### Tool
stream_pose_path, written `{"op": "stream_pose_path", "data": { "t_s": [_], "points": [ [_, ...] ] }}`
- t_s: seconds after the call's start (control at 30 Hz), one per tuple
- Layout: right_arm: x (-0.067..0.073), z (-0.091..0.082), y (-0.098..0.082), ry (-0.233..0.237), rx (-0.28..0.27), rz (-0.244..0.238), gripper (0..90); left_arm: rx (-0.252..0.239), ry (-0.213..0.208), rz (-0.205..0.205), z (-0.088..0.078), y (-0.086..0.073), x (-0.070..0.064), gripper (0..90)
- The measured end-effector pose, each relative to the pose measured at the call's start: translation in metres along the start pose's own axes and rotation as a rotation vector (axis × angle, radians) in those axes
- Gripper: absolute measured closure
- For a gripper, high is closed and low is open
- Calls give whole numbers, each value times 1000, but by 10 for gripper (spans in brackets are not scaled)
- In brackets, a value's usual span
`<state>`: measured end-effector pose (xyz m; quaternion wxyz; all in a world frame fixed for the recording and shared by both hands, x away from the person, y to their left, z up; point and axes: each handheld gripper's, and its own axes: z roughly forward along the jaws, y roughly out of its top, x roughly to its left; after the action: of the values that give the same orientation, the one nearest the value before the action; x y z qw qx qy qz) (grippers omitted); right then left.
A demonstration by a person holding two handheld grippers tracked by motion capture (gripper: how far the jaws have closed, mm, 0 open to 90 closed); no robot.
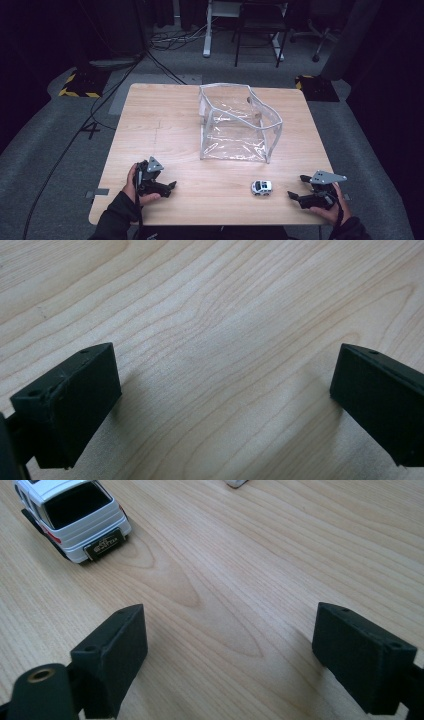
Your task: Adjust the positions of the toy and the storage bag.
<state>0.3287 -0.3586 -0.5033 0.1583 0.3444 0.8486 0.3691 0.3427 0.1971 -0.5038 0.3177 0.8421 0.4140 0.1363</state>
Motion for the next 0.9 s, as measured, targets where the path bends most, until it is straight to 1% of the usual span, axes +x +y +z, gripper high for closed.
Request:
{"op": "stream_pose_path", "data": {
  "t_s": [0.03, 0.17, 0.23, 0.27, 0.33, 0.37, 0.5, 0.53, 0.67, 0.7, 0.73, 0.83, 0.87, 0.9],
  "points": [
    [0, 0, 0, 2, 3, 0, 145, -3, 4, 0, 0, 0, 0, 2],
    [0, 2, 2, 3, 2, -5, 144, -3, 1, -1, 0, 0, 0, 2],
    [5, 7, 6, 25, -1, -30, 143, -3, 2, -1, 0, 0, 0, 2],
    [5, 7, 6, 25, -1, -30, 143, -4, 4, 1, 0, 0, 0, 2],
    [9, 11, 10, 47, 1, -41, 143, -3, 2, 0, 0, 0, 0, 2],
    [12, 14, 13, 60, -1, -56, 143, -3, 2, 0, 0, 0, 0, 2],
    [16, 17, 17, 77, 2, -66, 142, -3, 2, 0, 0, 0, 0, 2],
    [17, 19, 18, 83, 0, -81, 142, -3, 2, 0, 0, 0, 0, 2],
    [24, 24, 22, 111, -1, -100, 142, -3, 2, -1, 0, 0, 0, 2],
    [24, 24, 22, 111, -1, -100, 142, -3, 2, -1, 0, 0, 0, 2],
    [29, 27, 26, 139, 5, -122, 142, -3, 2, 0, 0, 0, 0, 2],
    [35, 31, 30, 162, 9, -143, 141, -3, 2, -1, 0, 0, 0, 2],
    [35, 31, 30, 162, 9, -143, 141, -3, 2, -1, 0, 0, 0, 2],
    [38, 35, 33, 177, 4, -160, 136, -3, 2, -1, 0, 0, 0, 2]
  ]
}}
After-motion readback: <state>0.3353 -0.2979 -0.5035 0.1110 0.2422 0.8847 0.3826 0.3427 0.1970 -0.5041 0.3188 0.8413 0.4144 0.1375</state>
